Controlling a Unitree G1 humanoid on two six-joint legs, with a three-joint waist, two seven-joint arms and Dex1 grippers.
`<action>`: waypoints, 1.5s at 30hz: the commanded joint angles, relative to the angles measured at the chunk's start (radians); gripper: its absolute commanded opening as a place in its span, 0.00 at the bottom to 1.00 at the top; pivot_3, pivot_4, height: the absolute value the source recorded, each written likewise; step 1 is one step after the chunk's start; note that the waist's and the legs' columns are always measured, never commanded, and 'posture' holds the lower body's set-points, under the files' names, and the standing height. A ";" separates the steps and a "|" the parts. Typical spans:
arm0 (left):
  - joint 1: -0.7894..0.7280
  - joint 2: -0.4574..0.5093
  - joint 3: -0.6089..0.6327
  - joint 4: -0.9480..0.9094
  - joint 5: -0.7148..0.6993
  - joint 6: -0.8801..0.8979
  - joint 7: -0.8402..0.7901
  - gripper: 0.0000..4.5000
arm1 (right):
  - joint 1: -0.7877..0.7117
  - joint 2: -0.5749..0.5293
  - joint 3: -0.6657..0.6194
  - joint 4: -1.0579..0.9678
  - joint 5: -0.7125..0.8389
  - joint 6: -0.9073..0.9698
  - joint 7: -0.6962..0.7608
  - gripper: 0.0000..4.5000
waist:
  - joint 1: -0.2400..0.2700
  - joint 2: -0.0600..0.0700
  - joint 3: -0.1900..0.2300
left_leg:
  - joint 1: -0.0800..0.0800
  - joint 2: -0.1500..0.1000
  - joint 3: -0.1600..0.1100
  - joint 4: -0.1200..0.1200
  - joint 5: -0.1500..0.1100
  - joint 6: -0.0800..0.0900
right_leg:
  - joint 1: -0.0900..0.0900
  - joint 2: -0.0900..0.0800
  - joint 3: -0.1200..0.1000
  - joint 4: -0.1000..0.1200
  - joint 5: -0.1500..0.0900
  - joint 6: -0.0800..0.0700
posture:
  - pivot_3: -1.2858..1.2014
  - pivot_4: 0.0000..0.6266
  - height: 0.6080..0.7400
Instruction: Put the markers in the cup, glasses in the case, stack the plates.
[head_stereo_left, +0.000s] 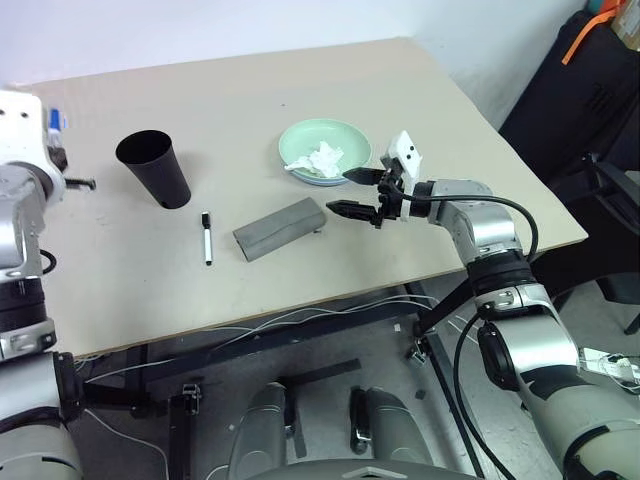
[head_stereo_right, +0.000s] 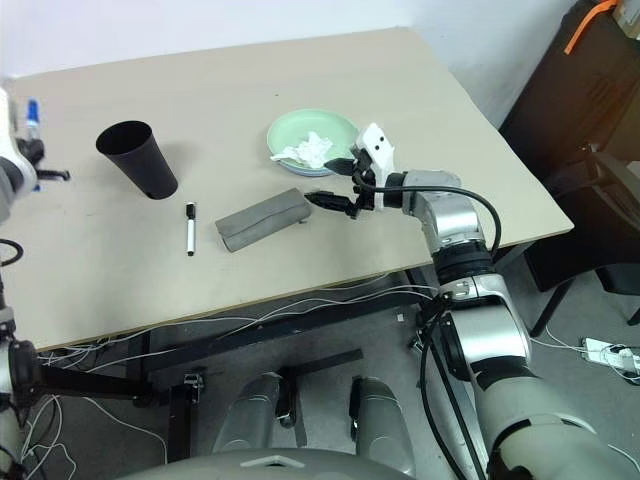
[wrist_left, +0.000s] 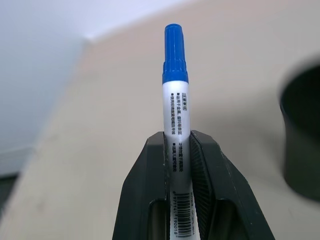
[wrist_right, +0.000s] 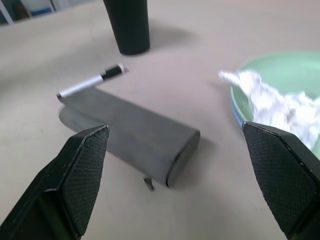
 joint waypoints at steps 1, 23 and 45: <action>-0.048 0.007 0.001 0.056 0.030 -0.277 -0.039 0.06 | -0.007 -0.005 -0.026 -0.049 0.028 0.000 -0.003 1.00 | 0.001 0.000 0.000 | 0.000 0.000 0.001 0.000 0.000 0.000 | 0.000 0.000 0.000 0.000 0.000 0.000 | 0.52 0.24 0.90; -0.273 -0.257 -0.010 0.622 -0.074 -1.027 -0.316 0.06 | 0.055 -0.020 -0.060 -0.244 0.158 0.163 -0.020 1.00 | 0.000 -0.002 0.000 | 0.000 0.000 0.003 0.006 0.002 0.003 | 0.003 0.003 0.000 0.003 0.001 0.003 | 0.52 0.24 0.90; -0.242 -0.269 0.032 0.704 -0.113 -1.075 -0.312 0.06 | 0.060 -0.093 -0.104 -0.365 0.244 0.188 -0.021 1.00 | 0.001 -0.002 0.000 | -0.001 0.002 0.000 0.013 -0.001 0.003 | 0.005 0.003 -0.001 0.002 0.002 0.003 | 0.52 0.24 0.90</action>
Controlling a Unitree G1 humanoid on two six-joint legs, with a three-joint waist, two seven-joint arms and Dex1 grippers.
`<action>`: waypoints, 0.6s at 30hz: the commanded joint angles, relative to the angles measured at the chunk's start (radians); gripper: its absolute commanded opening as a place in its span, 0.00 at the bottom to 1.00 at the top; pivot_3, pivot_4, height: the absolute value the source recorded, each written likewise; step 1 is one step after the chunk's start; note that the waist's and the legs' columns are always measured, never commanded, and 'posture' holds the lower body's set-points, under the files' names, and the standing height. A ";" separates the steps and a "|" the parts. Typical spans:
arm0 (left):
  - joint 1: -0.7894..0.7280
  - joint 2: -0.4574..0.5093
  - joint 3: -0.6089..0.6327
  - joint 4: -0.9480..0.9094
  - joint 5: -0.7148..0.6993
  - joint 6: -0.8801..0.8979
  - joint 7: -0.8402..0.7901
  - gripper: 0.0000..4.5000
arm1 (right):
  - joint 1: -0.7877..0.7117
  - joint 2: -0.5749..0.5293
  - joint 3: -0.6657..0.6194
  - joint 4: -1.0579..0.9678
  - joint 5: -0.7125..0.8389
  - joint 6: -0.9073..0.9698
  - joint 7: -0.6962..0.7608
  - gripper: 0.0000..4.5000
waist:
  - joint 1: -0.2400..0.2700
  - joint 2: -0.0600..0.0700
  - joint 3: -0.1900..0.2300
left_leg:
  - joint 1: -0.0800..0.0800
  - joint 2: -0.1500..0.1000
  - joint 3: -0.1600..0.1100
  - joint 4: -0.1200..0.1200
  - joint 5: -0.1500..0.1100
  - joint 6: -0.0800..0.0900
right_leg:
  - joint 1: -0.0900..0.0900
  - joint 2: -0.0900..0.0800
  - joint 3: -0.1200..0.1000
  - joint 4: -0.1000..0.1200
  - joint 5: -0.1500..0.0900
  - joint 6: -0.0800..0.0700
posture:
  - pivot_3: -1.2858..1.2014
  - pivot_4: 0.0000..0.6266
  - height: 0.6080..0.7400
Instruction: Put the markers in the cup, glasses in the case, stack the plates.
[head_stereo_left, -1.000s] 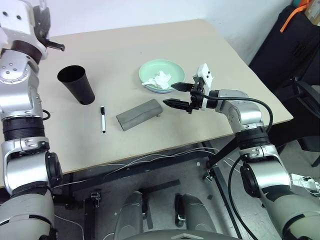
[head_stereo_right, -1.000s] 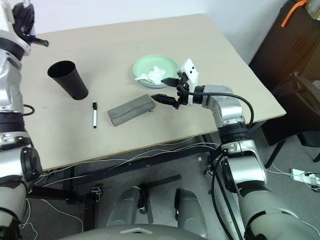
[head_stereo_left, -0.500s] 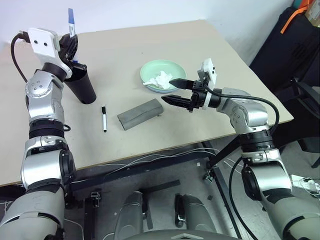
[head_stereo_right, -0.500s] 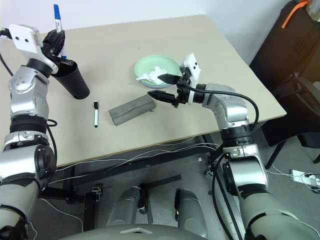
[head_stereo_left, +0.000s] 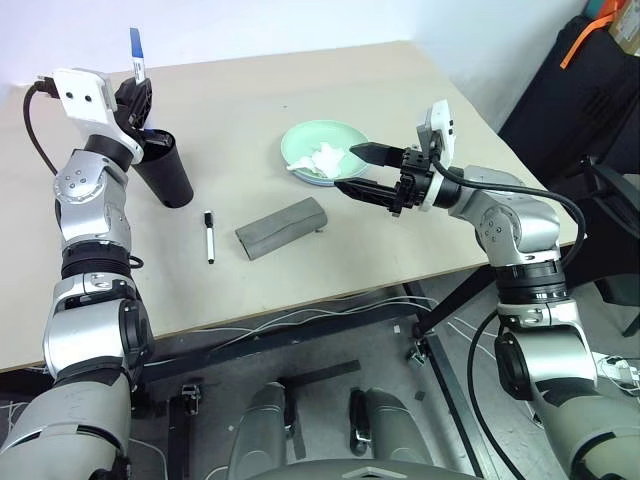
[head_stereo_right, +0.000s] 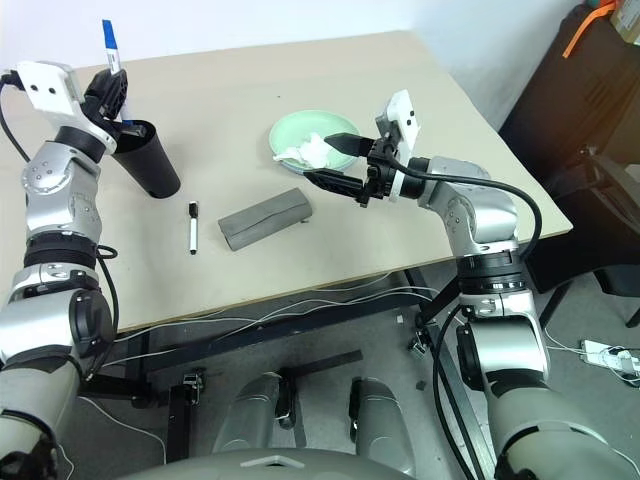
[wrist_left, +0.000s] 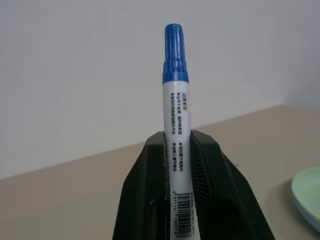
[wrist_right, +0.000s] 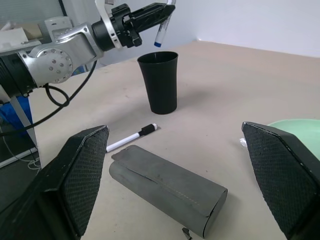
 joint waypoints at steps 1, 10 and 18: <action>0.013 0.018 0.030 -0.026 -0.015 -0.025 0.006 0.06 | -0.018 -0.023 -0.036 -0.044 0.022 -0.019 0.002 1.00 | 0.000 0.000 0.000 | 0.000 0.000 0.000 0.000 0.000 0.000 | 0.000 0.000 0.000 0.000 0.000 0.000 | 0.52 0.24 0.90; 0.060 0.016 0.040 -0.004 -0.021 -0.047 0.011 0.06 | -0.016 -0.051 -0.028 -0.059 0.035 -0.004 0.005 1.00 | 0.001 0.000 0.000 | 0.000 0.000 0.000 0.000 0.000 0.000 | 0.000 0.000 0.000 0.000 0.000 0.000 | 0.52 0.24 0.90; 0.065 0.013 0.031 0.010 -0.015 -0.047 0.013 0.06 | -0.006 -0.049 -0.016 -0.065 0.027 -0.009 -0.003 1.00 | 0.001 0.000 0.000 | 0.000 0.000 0.000 0.000 0.000 0.000 | 0.000 0.000 0.000 0.000 0.000 0.000 | 0.52 0.24 0.90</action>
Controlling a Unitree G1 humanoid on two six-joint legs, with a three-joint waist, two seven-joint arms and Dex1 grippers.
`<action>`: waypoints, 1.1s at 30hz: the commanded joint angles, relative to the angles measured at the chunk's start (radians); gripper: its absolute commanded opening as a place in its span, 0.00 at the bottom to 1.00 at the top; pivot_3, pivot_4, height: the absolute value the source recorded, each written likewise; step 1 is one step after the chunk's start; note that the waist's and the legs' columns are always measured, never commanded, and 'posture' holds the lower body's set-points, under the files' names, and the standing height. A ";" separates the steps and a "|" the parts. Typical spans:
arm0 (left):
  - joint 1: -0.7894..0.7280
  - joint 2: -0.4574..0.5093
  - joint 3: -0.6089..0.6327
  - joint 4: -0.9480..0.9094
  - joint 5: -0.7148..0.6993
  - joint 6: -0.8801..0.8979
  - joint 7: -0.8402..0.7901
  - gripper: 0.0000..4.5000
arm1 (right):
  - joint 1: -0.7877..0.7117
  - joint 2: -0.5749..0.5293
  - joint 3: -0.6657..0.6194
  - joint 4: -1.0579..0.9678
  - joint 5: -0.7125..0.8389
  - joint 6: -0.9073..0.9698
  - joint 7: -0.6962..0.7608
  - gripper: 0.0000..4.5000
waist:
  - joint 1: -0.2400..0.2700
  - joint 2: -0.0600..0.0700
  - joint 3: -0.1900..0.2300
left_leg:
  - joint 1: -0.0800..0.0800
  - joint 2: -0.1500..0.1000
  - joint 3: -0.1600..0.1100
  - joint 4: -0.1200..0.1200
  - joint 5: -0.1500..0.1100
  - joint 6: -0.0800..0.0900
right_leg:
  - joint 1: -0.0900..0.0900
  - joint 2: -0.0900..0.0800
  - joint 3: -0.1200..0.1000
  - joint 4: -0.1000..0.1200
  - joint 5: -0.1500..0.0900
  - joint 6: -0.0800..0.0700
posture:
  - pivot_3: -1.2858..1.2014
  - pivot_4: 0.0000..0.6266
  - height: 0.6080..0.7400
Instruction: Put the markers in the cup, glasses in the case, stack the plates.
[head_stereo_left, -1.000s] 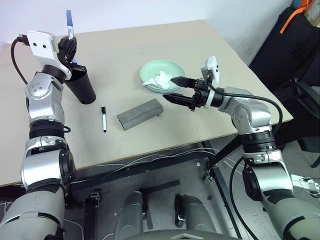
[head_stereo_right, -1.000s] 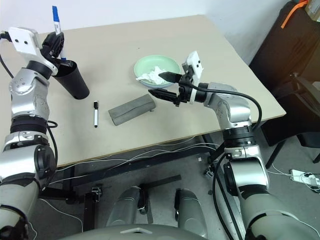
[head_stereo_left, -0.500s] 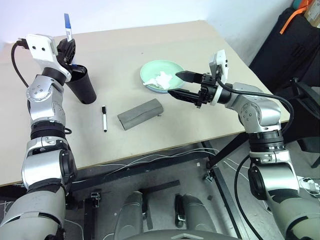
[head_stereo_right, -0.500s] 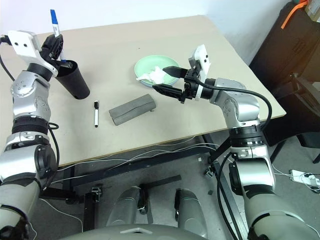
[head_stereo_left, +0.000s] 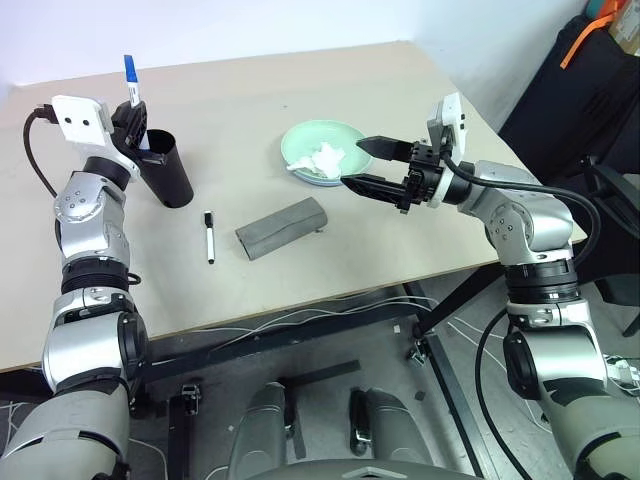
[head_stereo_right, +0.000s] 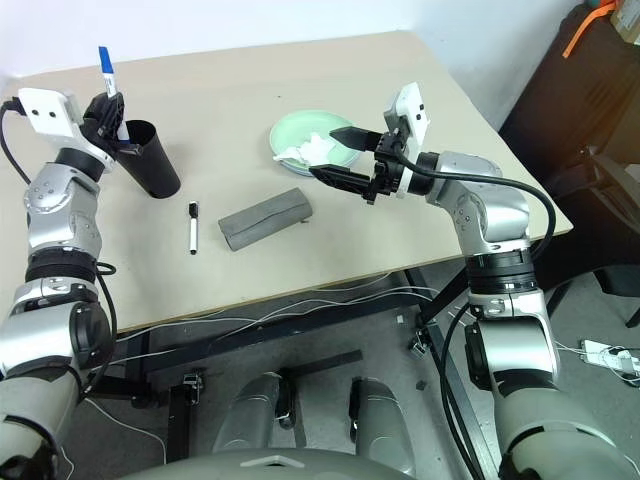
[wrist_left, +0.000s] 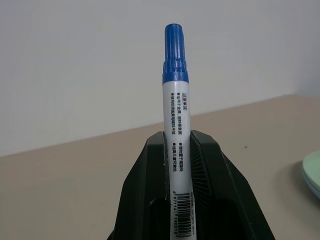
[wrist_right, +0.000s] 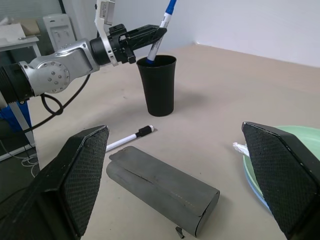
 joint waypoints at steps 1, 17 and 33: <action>-0.007 0.010 0.015 -0.002 -0.003 -0.025 0.004 0.06 | -0.008 -0.014 -0.016 -0.035 0.007 -0.006 -0.004 1.00 | 0.000 0.000 0.000 | 0.000 0.000 0.000 0.000 0.000 0.000 | 0.000 0.000 0.000 0.000 0.000 0.000 | 0.52 0.24 0.90; 0.007 0.018 0.012 0.002 0.002 -0.010 0.015 0.52 | -0.007 -0.016 0.002 0.005 -0.042 -0.052 0.003 1.00 | 0.000 0.000 0.000 | 0.000 0.000 0.000 0.000 0.000 0.000 | 0.000 0.000 0.000 0.000 0.000 0.000 | 0.52 0.24 0.90; 0.105 0.026 0.004 -0.461 -0.028 0.294 0.106 0.99 | -0.024 -0.009 -0.002 0.053 -0.061 -0.078 0.025 1.00 | -0.001 0.000 0.000 | -0.001 0.002 -0.001 0.000 0.000 0.000 | 0.000 0.000 0.000 -0.001 0.000 0.000 | 0.52 0.24 0.90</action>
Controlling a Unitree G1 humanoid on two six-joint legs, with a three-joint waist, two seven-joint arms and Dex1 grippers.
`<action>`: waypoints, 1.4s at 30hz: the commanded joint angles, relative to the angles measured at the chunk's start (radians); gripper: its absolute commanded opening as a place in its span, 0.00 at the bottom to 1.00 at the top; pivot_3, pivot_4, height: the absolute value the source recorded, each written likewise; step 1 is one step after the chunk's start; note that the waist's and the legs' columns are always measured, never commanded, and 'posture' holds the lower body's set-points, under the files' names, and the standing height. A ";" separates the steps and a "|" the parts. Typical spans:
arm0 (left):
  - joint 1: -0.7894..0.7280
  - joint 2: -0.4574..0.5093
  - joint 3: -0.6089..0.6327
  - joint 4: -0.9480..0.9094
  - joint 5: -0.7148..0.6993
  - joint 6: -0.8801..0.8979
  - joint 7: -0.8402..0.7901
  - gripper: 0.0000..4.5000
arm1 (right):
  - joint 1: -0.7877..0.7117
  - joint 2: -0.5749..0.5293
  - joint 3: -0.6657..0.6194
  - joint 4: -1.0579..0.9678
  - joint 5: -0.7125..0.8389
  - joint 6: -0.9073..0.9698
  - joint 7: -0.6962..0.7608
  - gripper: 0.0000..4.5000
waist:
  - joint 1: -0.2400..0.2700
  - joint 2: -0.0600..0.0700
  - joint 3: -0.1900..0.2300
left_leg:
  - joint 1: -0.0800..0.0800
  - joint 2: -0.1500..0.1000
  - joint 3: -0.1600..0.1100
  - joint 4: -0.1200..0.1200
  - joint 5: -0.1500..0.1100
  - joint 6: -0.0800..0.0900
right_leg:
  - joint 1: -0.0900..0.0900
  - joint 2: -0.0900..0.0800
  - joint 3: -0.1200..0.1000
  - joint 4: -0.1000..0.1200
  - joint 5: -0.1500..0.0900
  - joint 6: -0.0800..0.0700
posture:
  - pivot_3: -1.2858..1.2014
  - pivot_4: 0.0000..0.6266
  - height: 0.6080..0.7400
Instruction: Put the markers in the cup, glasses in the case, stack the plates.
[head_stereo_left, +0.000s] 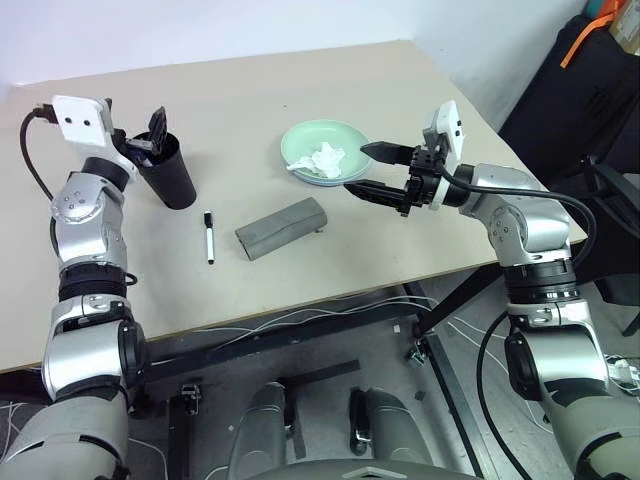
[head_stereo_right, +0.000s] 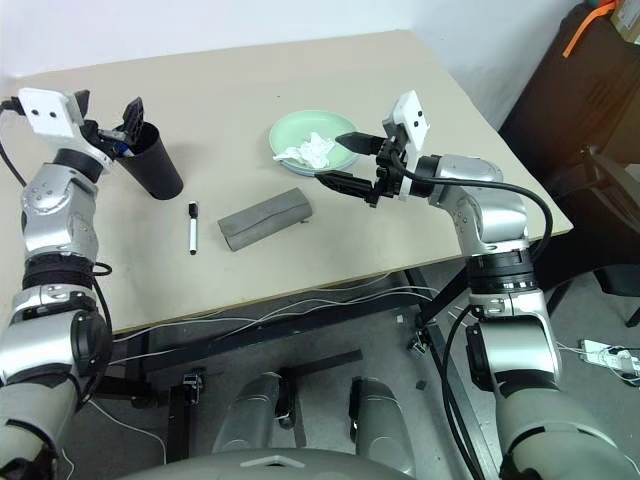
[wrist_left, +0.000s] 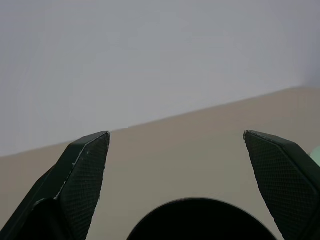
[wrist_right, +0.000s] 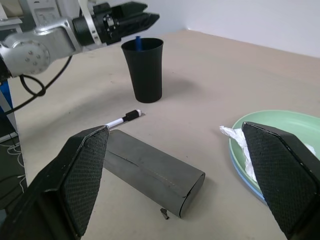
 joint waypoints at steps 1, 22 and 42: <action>0.054 0.014 0.027 -0.311 -0.076 0.207 0.040 0.99 | -0.027 -0.006 -0.015 0.013 0.005 -0.032 0.012 1.00 | -0.001 0.000 0.000 | 0.000 0.000 0.000 0.000 0.000 0.000 | 0.000 0.000 0.000 0.000 0.000 0.000 | 0.52 0.24 0.90; 0.261 0.071 0.094 -1.227 -0.319 1.467 0.336 0.99 | -0.097 -0.023 0.002 0.159 -0.043 -0.100 0.087 1.00 | 0.002 0.000 0.000 | 0.001 0.002 0.000 -0.001 -0.001 0.000 | 0.000 0.001 0.001 -0.002 -0.002 -0.004 | 0.52 0.24 0.90; 0.181 -0.225 -0.071 -0.994 -0.007 1.719 0.541 0.99 | -0.067 -0.056 -0.005 0.124 -0.055 -0.095 0.057 1.00 | 0.004 0.000 0.001 | 0.000 0.002 0.000 -0.001 0.000 0.000 | 0.000 0.001 0.001 -0.003 -0.001 -0.003 | 0.52 0.24 0.90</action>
